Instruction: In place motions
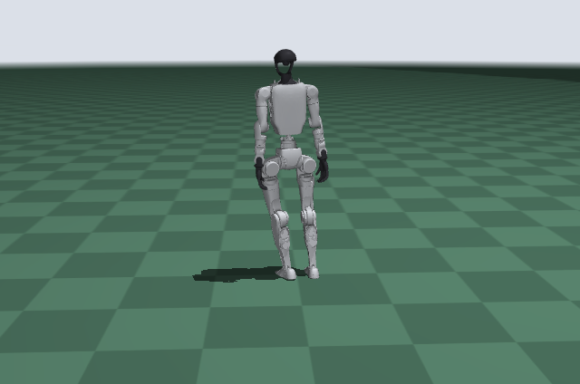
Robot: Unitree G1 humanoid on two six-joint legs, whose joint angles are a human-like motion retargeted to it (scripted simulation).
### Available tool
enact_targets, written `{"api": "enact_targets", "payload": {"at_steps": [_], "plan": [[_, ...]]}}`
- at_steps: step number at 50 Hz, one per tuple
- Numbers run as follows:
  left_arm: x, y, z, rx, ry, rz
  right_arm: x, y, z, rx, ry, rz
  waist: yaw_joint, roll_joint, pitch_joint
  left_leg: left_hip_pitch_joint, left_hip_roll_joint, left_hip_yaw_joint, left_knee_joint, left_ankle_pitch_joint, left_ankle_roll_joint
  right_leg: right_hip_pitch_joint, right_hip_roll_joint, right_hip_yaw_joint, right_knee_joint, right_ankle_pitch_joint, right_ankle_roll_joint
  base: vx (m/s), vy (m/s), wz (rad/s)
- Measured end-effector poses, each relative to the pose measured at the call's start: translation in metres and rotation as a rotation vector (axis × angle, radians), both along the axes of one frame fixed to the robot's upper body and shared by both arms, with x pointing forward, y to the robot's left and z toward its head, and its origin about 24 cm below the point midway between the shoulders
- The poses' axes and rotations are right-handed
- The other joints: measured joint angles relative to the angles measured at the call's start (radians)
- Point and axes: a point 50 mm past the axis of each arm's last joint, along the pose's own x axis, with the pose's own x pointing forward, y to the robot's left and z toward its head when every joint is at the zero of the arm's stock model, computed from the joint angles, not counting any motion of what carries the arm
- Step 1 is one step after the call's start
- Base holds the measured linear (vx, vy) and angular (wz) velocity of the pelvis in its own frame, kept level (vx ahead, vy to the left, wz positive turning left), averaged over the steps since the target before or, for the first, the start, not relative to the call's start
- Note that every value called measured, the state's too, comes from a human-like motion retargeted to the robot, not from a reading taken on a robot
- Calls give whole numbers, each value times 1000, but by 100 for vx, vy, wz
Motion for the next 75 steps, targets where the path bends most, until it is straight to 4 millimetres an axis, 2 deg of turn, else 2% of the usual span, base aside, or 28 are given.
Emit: {"api": "enact_targets", "payload": {"at_steps": [10, 15, 19, 23, 28, 30, 35, 40, 41, 42, 43, 45, 49, 52, 55, 58, 60, 61, 62, 65, 68, 73, 75], "plan": [[-26, 0, 3, 23, 86, -16, 25, -4, 0, -1, -69, 73, 17, 1, 23, 13, -13, 40, -5, -5, 26, -29, -24, 28, 55, 28, 45, 0, 8, -24], [-25, 5, 4, 51, 105, -49, 36, -3, 0, 1, -124, 110, 4, -1, 50, 15, -3, 102, -16, -5, 30, -67, -14, 65, 96, 80, 52, -8, 1, -49], [-20, 9, 4, 64, 98, -68, 39, -1, -1, -2, -137, 133, -31, 6, 84, 21, 23, 160, -23, -8, 30, -88, 6, 82, 105, 62, 13, -16, -7, -70], [-16, 16, 4, 84, 93, -106, 27, 1, -2, 3, -108, 117, -39, 22, 94, 24, 68, 244, -37, -16, 17, -76, -28, -130, 93, -4, -53, -17, -11, -124], [-12, 20, 4, 102, 66, -105, 12, 1, -2, -8, -65, 66, -3, 36, 86, 30, 125, 385, -51, -41, -1, -30, -86, -559, 95, -71, -73, -13, -15, -187], [-13, 21, 4, 107, 58, -83, 9, 0, -1, -29, -62, 48, -6, 37, 84, 38, 140, 428, -52, -55, -7, -16, -87, -662, 93, -69, -80, -12, -20, -178], [-21, 21, 5, 144, 59, -19, 3, -4, -1, -72, -59, -18, -24, 33, 64, 55, 157, 508, -48, -94, -24, -12, -84, -737, 97, -51, -59, -5, -23, -166], [-23, 18, 5, 138, 69, 19, -10, -6, 1, -85, -17, -102, -9, 10, 13, 71, 132, 595, -44, -136, -51, 14, -63, -837, 23, -56, -29, 4, -24, -148], [-23, 17, 5, 133, 68, 20, -15, -6, 1, -87, -2, -117, -7, 7, 2, 78, 130, 609, -41, -143, -60, 15, -55, -855, -4, -56, -54, 13, -25, -121], [-22, 17, 5, 129, 68, 20, -19, -6, 2, -88, 13, -133, -2, 6, -10, 84, 131, 627, -37, -151, -70, 8, -48, -834, -19, -59, -69, 18, -16, -113], [-20, 16, 4, 124, 68, 17, -23, -6, 2, -85, 31, -148, 11, 7, -22, 91, 137, 655, -32, -160, -82, -17, -47, -733, -8, -69, -64, 17, -19, -83], [-17, 9, 3, 117, 60, 18, -30, -5, 3, -82, 60, -174, -17, 22, -35, 91, 164, 657, -5, -174, -94, -40, -50, -664, -6, -59, -63, 12, -26, -30], [-2, -8, -1, 60, -23, 66, -24, -7, 3, -95, 40, -161, -34, 38, -27, 133, 183, 712, 25, -203, -115, -17, -16, -635, -44, -78, -67, 7, -23, -65], [4, -16, -2, 20, -62, 50, -20, -9, 3, -89, 35, -125, -75, 61, -54, 156, 195, 742, 30, -217, -129, -25, -2, -578, -52, -89, -61, 18, -20, -57], [10, -19, -2, 36, -99, 9, -16, -9, 2, -91, 19, -117, -81, 63, -73, 178, 202, 799, 51, -219, -92, -37, -13, -516, -46, -96, -55, 14, -12, -93], [16, -17, -2, 35, -129, -29, -7, -5, 1, -72, 2, -109, -76, 28, -63, 193, 215, 793, 130, -182, -28, -33, -50, -459, -37, -97, -52, 10, -20, -110], [19, -15, -2, 34, -140, -42, 1, -1, 0, -58, -15, -92, -78, -13, -52, 183, 224, 755, 219, -170, 53, -25, -95, -425, -30, -97, -47, 12, -22, -125], [19, -12, -2, 40, -141, -39, 4, 1, 0, -52, -24, -78, -62, -26, -32, 186, 257, 726, 306, -187, 82, -3, -96, -392, -26, -105, -49, 20, -30, -177], [19, -10, -1, 46, -142, -36, 8, 2, -1, -46, -35, -64, -45, -35, -12, 184, 294, 695, 394, -205, 101, 17, -90, -359, -24, -113, -53, 25, -32, -216], [24, -6, -1, 56, -147, -26, 19, 3, -1, -36, -76, -25, 2, -29, 28, 95, 374, 524, 622, -222, 101, 37, -47, -279, -28, -126, -81, 11, -18, -167], [31, -10, -2, 50, -164, -21, 26, -2, -1, -49, -102, 5, 13, -17, 30, -87, 230, 217, 673, -175, 101, -1, -52, -260, -33, -104, -98, -6, 2, -74], [38, -21, -2, 37, -201, -23, 26, -15, 2, -85, -92, 22, 47, -11, 36, -179, 61, 67, 470, -122, 101, -49, -99, -225, -33, -65, -101, -2, 19, -78], [38, -24, -2, 36, -201, -25, 24, -19, 3, -96, -75, 16, 70, 11, 36, -188, 23, 4, 342, -97, 53, -67, -87, -201, -29, -56, -103, 9, 19, -108]]}}
